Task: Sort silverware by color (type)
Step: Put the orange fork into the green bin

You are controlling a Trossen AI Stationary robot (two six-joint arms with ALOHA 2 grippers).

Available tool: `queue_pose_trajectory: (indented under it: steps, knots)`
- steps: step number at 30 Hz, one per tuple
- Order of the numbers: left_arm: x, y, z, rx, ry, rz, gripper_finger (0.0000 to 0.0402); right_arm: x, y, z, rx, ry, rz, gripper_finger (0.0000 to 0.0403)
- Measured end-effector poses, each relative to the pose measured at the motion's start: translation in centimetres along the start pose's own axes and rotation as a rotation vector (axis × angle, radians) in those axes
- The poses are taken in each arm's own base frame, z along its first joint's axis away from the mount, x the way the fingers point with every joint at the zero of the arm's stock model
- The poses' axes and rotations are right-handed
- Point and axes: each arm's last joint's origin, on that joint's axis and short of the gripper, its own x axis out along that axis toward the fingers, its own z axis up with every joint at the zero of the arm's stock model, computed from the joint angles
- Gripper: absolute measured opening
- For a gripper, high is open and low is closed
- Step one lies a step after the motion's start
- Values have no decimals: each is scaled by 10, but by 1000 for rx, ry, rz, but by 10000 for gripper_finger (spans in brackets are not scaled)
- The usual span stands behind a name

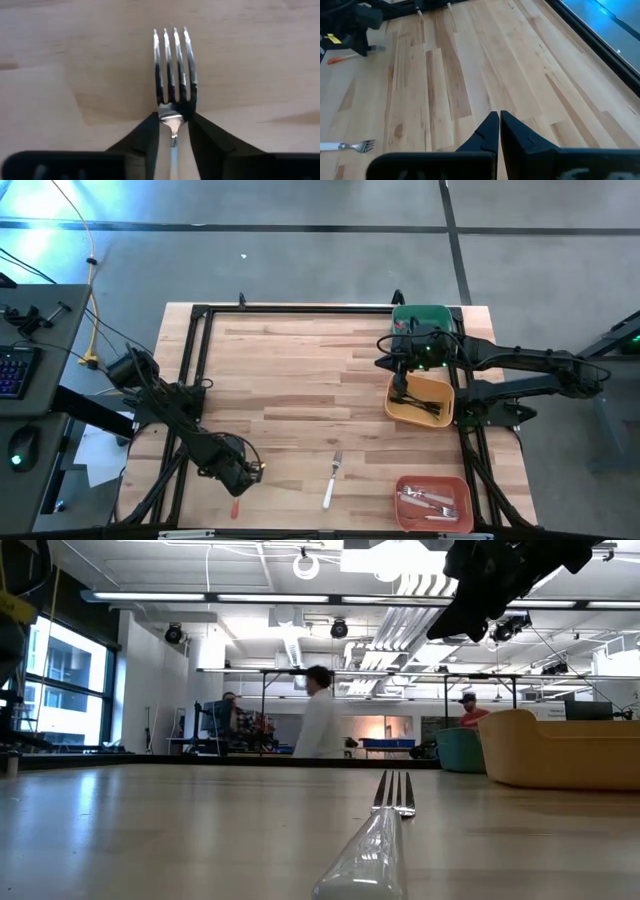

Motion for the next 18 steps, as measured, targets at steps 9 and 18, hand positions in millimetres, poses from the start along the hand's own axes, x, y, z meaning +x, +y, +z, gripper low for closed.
queue_pose_trajectory:
  steps: [9,18]
  knots:
    - [-2,-3,3,146,-33,-43,9,0,0,2,-1,-16,1,0]
    - [-30,-8,30,300,-76,-187,3,0,0,6,30,-59,5,0]
